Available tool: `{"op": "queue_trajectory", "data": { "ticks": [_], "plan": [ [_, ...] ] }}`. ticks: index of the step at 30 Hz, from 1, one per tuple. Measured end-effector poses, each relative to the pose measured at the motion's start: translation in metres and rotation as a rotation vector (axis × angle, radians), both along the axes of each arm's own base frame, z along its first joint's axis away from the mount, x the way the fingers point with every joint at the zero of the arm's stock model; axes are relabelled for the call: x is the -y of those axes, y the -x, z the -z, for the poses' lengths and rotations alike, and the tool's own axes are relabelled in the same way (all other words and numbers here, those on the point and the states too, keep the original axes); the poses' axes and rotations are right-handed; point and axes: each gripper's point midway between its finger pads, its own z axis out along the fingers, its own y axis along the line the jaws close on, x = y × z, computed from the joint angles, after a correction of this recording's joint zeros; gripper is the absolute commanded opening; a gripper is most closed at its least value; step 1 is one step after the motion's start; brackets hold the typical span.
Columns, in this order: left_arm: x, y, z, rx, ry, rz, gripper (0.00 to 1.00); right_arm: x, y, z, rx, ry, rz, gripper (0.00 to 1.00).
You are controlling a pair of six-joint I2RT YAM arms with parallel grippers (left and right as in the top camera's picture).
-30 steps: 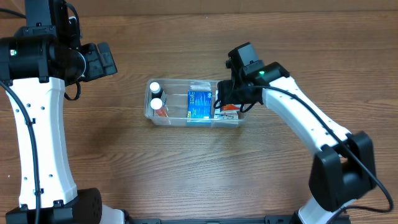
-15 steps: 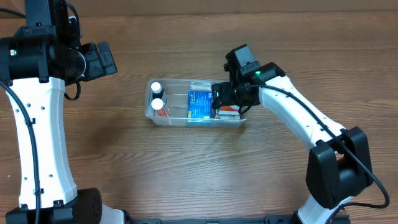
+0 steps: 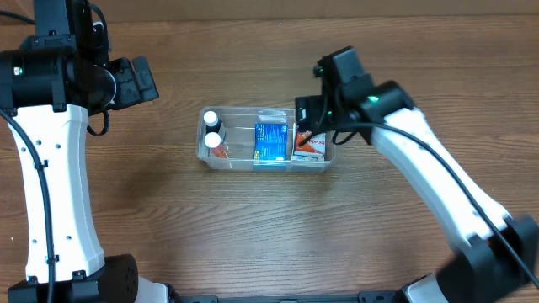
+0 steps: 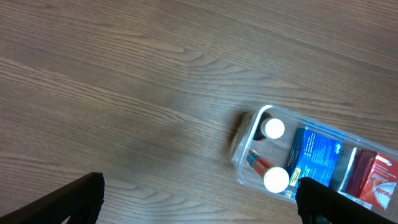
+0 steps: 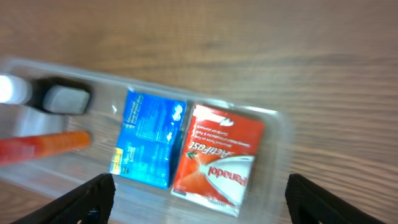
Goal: Pack container
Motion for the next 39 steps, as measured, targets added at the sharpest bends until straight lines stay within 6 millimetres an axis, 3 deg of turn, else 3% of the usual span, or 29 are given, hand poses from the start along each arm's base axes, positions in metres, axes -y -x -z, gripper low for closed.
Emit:
{"op": "queue_trajectory", "data": {
  "ticks": [3, 5, 8, 14, 21, 30, 39],
  "plan": [
    [0.000, 0.000, 0.000, 0.000, 0.000, 0.000, 1.00, 0.014, 0.020, -0.028, 0.016, 0.010, 0.016, 0.65],
    [0.000, 0.000, 0.000, 0.000, 0.000, 0.000, 1.00, 0.024, 0.039, -0.029, -0.038, 0.032, 0.034, 0.56],
    [0.000, 0.000, 0.000, 0.000, 0.000, 0.000, 1.00, 0.035, 0.067, -0.011, -0.171, 0.076, 0.046, 0.43],
    [0.000, -0.001, 0.000, 0.003, 0.000, 0.000, 1.00, 0.043, 0.103, 0.038, -0.361, 0.121, 0.039, 0.38],
    [0.000, -0.001, 0.000, 0.003, 0.000, 0.000, 1.00, 0.037, 0.105, 0.077, -0.376, 0.091, 0.025, 0.37],
    [0.000, -0.001, 0.000, 0.002, 0.000, 0.000, 1.00, 0.029, 0.084, 0.087, -0.292, 0.065, 0.023, 0.29],
    [0.000, -0.001, 0.000, 0.002, 0.000, 0.000, 1.00, 0.031, 0.087, 0.094, -0.320, 0.081, 0.026, 0.24]
  ]
}}
